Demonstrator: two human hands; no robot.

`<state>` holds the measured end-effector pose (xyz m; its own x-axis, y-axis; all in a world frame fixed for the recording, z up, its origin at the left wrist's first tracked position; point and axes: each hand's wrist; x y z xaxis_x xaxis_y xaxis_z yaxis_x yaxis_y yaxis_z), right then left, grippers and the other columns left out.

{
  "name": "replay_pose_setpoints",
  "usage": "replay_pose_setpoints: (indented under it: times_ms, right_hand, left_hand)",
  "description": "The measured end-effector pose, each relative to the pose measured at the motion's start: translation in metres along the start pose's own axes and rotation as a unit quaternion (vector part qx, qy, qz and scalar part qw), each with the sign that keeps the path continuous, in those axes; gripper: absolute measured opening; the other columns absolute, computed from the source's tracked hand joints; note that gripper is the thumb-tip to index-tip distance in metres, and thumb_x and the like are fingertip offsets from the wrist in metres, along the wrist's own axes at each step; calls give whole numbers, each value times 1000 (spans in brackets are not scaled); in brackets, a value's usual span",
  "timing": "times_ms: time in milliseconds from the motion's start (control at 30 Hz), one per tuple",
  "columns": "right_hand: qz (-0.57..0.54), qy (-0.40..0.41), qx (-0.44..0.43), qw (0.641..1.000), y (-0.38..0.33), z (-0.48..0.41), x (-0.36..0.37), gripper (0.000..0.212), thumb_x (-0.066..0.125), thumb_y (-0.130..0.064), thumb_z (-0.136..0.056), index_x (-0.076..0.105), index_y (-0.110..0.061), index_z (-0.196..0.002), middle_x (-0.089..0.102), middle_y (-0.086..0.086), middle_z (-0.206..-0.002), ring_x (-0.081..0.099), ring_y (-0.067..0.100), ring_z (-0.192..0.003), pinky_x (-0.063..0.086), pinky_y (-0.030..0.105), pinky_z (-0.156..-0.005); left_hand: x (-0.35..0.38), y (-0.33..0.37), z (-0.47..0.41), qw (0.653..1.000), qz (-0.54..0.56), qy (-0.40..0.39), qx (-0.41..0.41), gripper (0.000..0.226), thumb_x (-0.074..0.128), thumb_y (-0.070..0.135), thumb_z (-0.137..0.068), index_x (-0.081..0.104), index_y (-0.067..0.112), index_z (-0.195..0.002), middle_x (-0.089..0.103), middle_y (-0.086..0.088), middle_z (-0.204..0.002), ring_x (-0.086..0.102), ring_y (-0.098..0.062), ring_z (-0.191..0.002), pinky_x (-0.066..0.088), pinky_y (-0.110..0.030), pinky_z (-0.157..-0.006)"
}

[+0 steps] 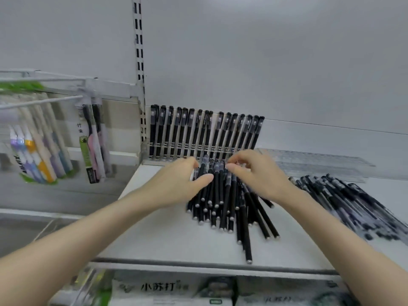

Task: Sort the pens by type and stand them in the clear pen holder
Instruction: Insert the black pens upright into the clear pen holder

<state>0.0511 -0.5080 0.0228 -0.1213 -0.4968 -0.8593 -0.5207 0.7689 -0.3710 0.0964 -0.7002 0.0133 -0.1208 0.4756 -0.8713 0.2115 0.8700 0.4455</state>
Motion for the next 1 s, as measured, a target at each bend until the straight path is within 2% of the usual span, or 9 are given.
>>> replay_pose_setpoints:
  times_ms: [67,133,300,400,467,600,667,800,1000]
  right_hand:
    - [-8,-35,-1,999,13,12,2,35,50,-36,-97,58,-16,-124,59,-3,-124,51,12,-116,36,23,-94]
    - [-17,-56,-18,998,21,19,6,41,48,-36,-97,53,-13,-131,56,1,-131,48,16,-123,34,26,-101]
    - [-23,-103,-12,994,35,23,20,51,38,-47,-98,39,-24,-143,40,2,-148,31,24,-139,24,45,-114]
    - [-32,-95,-12,995,40,25,23,51,36,-46,-99,36,-24,-145,37,-2,-150,28,23,-139,22,42,-115]
    - [-36,-91,-8,995,42,26,23,52,35,-47,-99,34,-25,-146,35,-4,-152,25,22,-140,20,41,-115]
    - [-29,-95,6,995,43,26,26,54,33,-50,-98,30,-27,-147,29,-3,-155,21,23,-142,18,43,-116]
    - [-28,-92,6,995,41,27,26,53,33,-48,-99,29,-26,-147,31,-5,-153,22,23,-141,18,41,-115]
    - [-23,-88,3,996,39,27,24,52,33,-47,-99,29,-26,-147,33,-7,-152,23,23,-140,19,41,-114]
    - [-29,-92,9,995,39,27,23,53,34,-47,-99,30,-26,-147,33,-6,-152,24,24,-139,20,41,-114]
  left_hand:
    - [14,11,0,999,17,6,-46,61,43,59,-89,40,15,-131,48,-5,-134,50,-21,-115,43,-35,-91]
    - [28,18,0,995,31,19,-90,71,44,62,-88,35,10,-135,44,-10,-139,46,-25,-122,41,-36,-94]
    - [46,28,-4,984,52,61,-161,86,53,61,-84,27,1,-140,43,-17,-139,44,-31,-124,40,-42,-99]
    - [49,27,-8,974,97,71,-194,73,58,56,-83,38,4,-130,54,-13,-124,52,-30,-114,43,-39,-93]
    - [47,23,-10,970,110,74,-203,57,60,53,-84,48,5,-113,60,-11,-111,57,-28,-104,45,-39,-89]
    - [38,21,-15,978,117,30,-171,40,62,41,-86,59,1,-82,60,-9,-76,56,-23,-73,41,-30,-63]
    - [36,21,-18,982,99,9,-163,27,62,32,-88,57,7,-80,59,-8,-75,55,-21,-71,40,-29,-63]
    - [32,21,-23,982,100,-17,-156,22,61,26,-88,54,9,-78,53,-10,-71,49,-20,-66,36,-28,-61]
    - [26,18,-15,970,187,-30,-154,20,55,12,-90,52,7,-70,47,-7,-58,41,-15,-44,31,-21,-42]
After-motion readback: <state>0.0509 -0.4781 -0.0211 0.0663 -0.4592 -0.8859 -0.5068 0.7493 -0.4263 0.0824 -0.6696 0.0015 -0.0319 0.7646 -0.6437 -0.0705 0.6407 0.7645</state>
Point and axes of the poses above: each hand's wrist, its own z-axis away from the middle knuckle, its own x-axis out of the palm, y = z × x
